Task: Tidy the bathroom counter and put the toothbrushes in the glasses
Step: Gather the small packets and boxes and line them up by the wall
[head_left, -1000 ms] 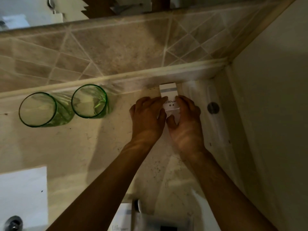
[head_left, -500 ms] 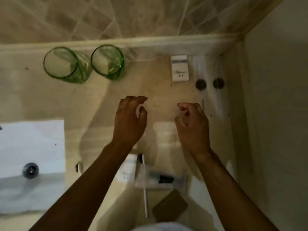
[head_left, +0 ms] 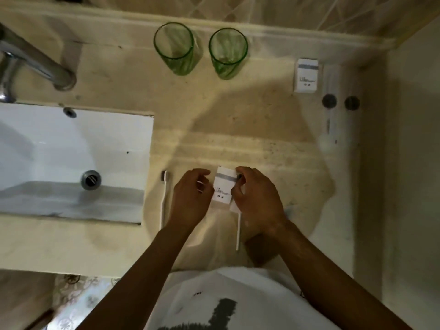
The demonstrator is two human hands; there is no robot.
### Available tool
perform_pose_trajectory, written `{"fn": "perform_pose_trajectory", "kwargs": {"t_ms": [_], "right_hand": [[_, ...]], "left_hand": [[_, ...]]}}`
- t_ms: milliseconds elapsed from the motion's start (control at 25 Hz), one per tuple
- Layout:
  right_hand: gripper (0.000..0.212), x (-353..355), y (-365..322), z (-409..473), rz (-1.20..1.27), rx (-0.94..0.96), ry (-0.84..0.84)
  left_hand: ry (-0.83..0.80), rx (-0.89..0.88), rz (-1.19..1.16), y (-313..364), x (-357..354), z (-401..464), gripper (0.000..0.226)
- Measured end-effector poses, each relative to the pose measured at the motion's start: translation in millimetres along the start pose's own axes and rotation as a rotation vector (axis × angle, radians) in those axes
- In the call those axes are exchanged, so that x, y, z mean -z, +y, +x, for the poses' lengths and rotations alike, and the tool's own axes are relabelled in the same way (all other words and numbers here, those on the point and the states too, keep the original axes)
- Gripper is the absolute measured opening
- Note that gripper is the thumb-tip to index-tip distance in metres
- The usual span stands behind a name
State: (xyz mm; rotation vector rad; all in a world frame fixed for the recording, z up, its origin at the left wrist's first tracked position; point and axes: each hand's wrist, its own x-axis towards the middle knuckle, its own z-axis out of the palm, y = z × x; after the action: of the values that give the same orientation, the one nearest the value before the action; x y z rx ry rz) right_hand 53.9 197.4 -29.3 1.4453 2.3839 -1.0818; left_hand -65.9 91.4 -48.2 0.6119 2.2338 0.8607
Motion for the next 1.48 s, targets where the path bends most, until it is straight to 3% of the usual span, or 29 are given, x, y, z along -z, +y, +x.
{"fn": "perform_pose_trajectory", "kwargs": {"t_ms": [160, 400, 760, 1200, 1360, 1480], "right_hand": [[0.049, -10, -3, -6, -0.025, -0.011, -0.024], [0.064, -2, -6, -4, 0.265, -0.027, -0.026], [0.024, 44, 12, 60, 0.417, -0.087, 0.176], [0.026, 88, 42, 140, 0.452, -0.155, 0.323], [0.028, 94, 48, 157, 0.402, -0.089, 0.383], [0.028, 98, 50, 163, 0.371, -0.057, 0.440]], "left_hand": [[-0.041, 0.055, -0.120, -4, -3, -9, 0.034], [0.013, 0.101, -0.194, 13, 6, 0, 0.023], [-0.024, -0.051, -0.218, 73, -27, 66, 0.023], [-0.090, -0.044, -0.281, 126, -89, 149, 0.025], [-0.101, -0.029, -0.364, 143, -95, 164, 0.027], [-0.054, -0.087, -0.281, 147, -99, 174, 0.029]]}}
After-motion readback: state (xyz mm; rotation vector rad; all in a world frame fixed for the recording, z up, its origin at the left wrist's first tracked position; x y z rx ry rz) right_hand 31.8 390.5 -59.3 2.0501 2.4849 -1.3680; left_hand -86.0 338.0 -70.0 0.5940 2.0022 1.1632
